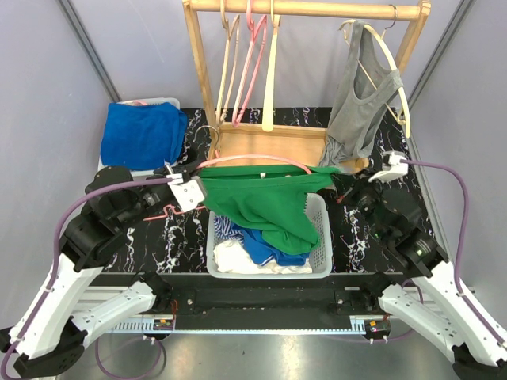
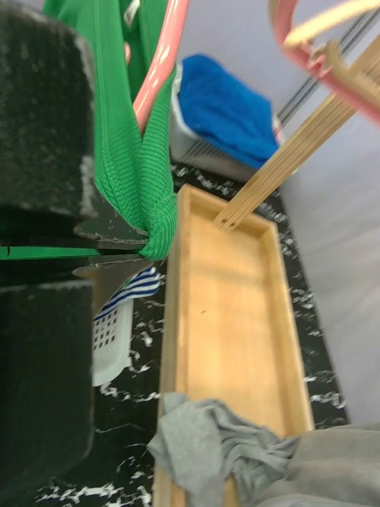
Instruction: Remove the tank top from the hanger
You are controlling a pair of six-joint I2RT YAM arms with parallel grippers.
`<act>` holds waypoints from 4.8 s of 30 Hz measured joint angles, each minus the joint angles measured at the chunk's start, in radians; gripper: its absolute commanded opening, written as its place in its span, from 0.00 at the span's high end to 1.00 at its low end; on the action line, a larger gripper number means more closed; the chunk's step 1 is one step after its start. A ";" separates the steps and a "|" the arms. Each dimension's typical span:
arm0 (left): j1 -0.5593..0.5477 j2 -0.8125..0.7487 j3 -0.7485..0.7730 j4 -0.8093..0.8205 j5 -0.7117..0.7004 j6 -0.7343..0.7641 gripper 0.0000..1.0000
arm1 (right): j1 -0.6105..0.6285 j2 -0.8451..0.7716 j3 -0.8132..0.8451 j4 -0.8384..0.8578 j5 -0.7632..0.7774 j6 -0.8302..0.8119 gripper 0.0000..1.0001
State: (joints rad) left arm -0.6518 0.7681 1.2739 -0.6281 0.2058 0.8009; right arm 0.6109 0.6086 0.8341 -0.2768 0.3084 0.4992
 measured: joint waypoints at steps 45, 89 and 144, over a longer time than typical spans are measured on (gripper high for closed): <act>-0.108 0.183 0.057 -0.072 0.202 0.147 1.00 | 0.001 0.103 0.505 -0.341 -0.808 -0.408 0.33; -0.228 0.111 0.010 0.002 0.101 0.338 1.00 | -0.002 0.245 0.436 -0.325 -1.001 -0.461 0.39; -0.168 0.017 -0.103 0.093 0.127 0.159 0.44 | -0.003 0.210 0.467 -0.498 -0.848 -0.486 1.00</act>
State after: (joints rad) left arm -0.8196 0.7849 1.1713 -0.5346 0.3332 0.9604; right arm 0.6079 0.8185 1.3014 -0.7750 -0.5400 0.0135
